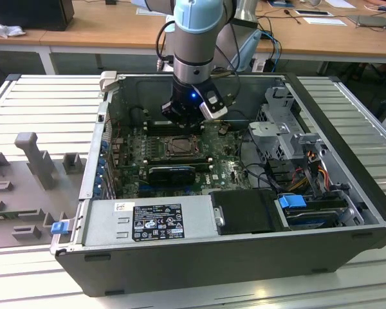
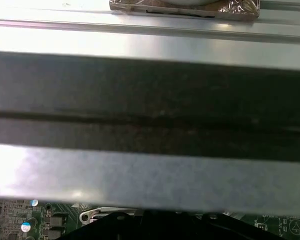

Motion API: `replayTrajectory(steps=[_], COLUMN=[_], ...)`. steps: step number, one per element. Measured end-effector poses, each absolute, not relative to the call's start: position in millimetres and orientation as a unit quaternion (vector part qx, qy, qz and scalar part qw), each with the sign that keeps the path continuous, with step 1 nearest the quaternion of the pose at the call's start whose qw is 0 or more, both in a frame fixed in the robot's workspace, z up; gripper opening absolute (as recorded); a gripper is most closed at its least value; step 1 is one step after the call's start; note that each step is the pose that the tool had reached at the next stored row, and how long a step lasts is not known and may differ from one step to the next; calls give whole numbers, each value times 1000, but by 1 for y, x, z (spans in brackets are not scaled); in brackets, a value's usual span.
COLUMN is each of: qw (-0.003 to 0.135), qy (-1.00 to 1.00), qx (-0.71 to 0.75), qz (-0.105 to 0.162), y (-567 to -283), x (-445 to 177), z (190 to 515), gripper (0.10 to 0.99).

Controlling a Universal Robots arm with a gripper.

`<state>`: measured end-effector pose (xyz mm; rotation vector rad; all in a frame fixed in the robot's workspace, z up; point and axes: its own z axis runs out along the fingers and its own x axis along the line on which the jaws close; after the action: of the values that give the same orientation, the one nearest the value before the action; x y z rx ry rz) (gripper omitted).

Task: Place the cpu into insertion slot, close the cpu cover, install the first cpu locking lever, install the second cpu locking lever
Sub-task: 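Install the first cpu locking lever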

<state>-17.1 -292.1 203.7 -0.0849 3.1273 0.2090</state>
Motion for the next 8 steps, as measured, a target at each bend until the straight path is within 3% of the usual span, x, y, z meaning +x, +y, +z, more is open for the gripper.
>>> replayTrajectory(steps=[8], qw=[3], qy=[998], qx=[-27], qz=[60], y=[-292], x=[-17], z=[203], gripper=[106])
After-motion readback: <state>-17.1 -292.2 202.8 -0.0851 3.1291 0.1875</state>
